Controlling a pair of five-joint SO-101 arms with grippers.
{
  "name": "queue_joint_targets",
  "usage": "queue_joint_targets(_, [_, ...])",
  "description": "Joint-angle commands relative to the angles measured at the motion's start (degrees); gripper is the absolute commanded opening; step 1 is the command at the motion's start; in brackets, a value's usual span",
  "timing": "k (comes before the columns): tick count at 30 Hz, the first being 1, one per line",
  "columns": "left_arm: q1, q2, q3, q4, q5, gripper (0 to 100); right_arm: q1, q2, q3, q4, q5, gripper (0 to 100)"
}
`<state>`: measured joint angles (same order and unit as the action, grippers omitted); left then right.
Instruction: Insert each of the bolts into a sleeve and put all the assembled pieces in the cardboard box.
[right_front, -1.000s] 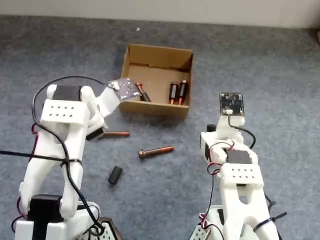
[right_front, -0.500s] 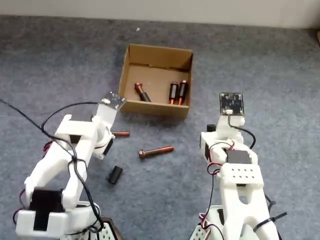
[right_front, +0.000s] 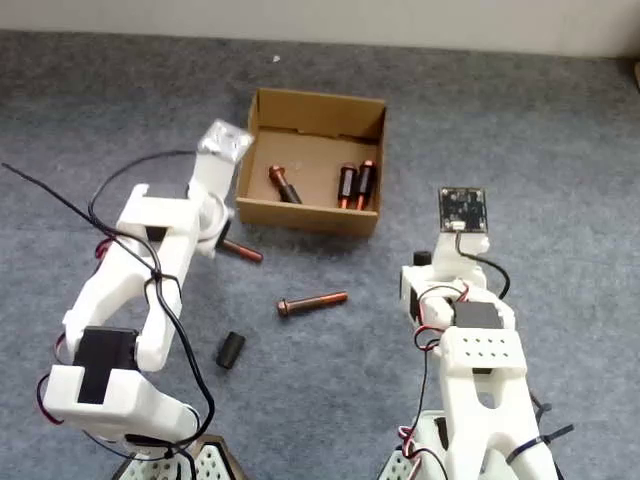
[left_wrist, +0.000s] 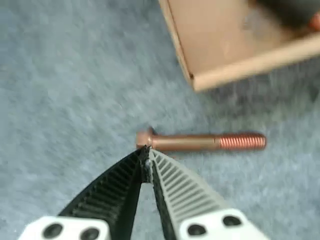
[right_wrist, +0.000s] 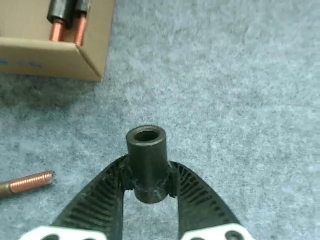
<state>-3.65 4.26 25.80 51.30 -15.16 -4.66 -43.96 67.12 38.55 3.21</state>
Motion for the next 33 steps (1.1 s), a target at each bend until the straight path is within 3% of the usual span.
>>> queue_joint_targets(1, [-0.40, -0.40, -6.37, 0.26, 6.24, 1, 0.22, -1.27, -0.57, -1.01, 0.09, 0.5])
queue_joint_targets(5, [-0.04, -0.40, -11.21, 10.73, 14.24, 2, 0.22, -1.27, -0.57, -1.10, 0.09, 0.5])
queue_joint_targets(11, [3.12, 0.13, -15.43, 25.41, 31.91, 18, 0.22, -1.27, -0.57, -1.10, 0.09, 0.5])
queue_joint_targets(17, [3.82, 0.31, -14.73, 25.14, 45.27, 19, 0.22, -1.27, -0.57, -1.10, 0.09, 0.5])
queue_joint_targets(26, [3.74, 0.31, -4.26, 11.08, 47.21, 19, 0.22, -1.27, -0.57, -1.10, 0.09, 0.5])
queue_joint_targets(33, [3.91, 3.38, -3.74, 6.33, 47.21, 19, 0.22, -1.27, -0.57, -1.10, 0.09, 0.5])
